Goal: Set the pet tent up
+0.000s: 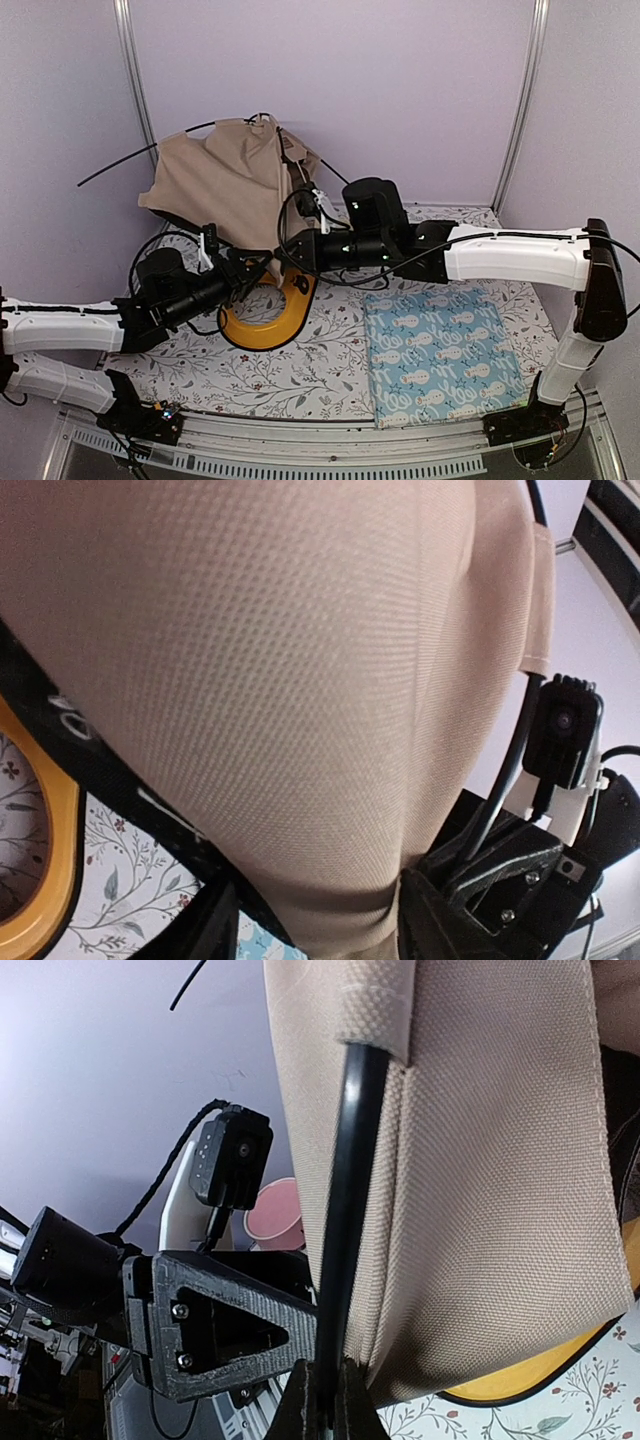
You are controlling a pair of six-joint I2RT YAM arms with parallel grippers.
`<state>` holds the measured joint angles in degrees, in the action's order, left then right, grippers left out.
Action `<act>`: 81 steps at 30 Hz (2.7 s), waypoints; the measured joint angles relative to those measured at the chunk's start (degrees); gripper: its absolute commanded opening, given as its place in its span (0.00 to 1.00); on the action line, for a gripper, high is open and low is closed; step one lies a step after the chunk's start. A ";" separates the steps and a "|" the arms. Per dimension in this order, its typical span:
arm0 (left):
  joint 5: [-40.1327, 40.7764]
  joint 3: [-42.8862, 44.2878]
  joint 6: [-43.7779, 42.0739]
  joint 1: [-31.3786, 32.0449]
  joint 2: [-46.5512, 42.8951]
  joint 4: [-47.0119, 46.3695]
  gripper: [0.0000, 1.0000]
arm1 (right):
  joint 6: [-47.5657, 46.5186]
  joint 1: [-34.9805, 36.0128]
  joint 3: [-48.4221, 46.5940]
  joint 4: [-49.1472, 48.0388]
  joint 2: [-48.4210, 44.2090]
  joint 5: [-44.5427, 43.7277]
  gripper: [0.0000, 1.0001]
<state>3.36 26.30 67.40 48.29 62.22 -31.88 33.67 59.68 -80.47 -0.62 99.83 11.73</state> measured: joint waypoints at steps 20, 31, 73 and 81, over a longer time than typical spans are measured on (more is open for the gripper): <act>-3.04 -0.76 5.46 -0.35 2.21 -6.25 0.00 | 0.17 -0.17 -1.64 -1.40 1.90 -0.13 0.00; -2.93 -1.62 7.63 -0.37 2.29 -9.46 0.00 | 0.15 -0.17 -1.64 -3.61 1.90 -1.51 0.00; -4.28 -2.93 15.43 -0.37 5.55 -15.04 0.00 | -1.79 0.92 6.60 -16.20 1.92 -6.69 0.00; -5.90 -2.93 16.55 -0.37 6.64 -17.14 0.00 | -2.95 1.75 6.19 -16.17 1.92 -7.69 0.00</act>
<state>-2.55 23.38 83.94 47.92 68.86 -49.01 30.72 61.43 -74.28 -16.80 101.75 4.03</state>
